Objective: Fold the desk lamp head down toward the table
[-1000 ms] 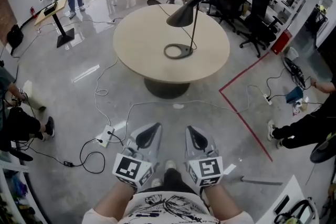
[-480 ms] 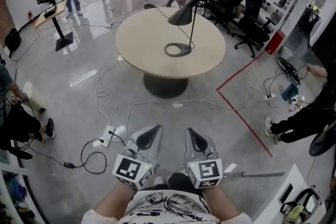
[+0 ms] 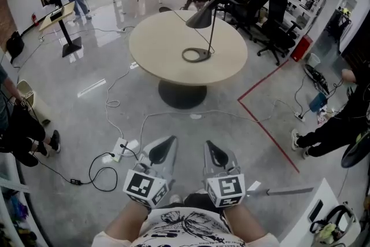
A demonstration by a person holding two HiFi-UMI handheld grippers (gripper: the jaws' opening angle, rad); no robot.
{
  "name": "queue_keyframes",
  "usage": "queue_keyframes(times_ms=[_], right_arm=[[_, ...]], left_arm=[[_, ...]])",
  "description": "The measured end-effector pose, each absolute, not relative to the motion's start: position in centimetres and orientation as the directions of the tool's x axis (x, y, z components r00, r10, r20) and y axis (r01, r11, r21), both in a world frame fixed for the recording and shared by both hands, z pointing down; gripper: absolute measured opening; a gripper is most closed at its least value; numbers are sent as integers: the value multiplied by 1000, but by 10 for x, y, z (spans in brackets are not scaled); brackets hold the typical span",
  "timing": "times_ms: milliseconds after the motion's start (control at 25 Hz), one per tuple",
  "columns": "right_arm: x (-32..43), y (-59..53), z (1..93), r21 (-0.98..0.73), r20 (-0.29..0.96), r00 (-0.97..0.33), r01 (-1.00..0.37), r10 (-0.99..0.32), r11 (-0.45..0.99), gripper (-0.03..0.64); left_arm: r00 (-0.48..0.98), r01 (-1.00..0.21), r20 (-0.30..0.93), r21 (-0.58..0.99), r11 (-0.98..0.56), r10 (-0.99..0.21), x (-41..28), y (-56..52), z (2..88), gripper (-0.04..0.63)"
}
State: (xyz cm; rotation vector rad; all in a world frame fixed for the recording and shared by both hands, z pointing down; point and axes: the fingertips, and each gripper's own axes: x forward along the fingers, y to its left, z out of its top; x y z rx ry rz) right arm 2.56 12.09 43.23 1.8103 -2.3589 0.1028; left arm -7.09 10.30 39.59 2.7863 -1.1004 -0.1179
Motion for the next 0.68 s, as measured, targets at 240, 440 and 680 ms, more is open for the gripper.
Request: queue_keyframes(times_ms=[240,440,680], right_arm=[[20,124,428,39,153,-255,-964,-955,264,9],[19,123,431,41,156,-253,-964,-955,263,9],[16,127,415,80,102,-246,-964,-964,255,9]], left_arm=[[713,-688,-34,163,-708,-700,-81,105,397,2],[705,-697,-72,108,-708,-705,-84,109,384,2],[709,-694,-70,108,-712,-702,-84,112,380,2]])
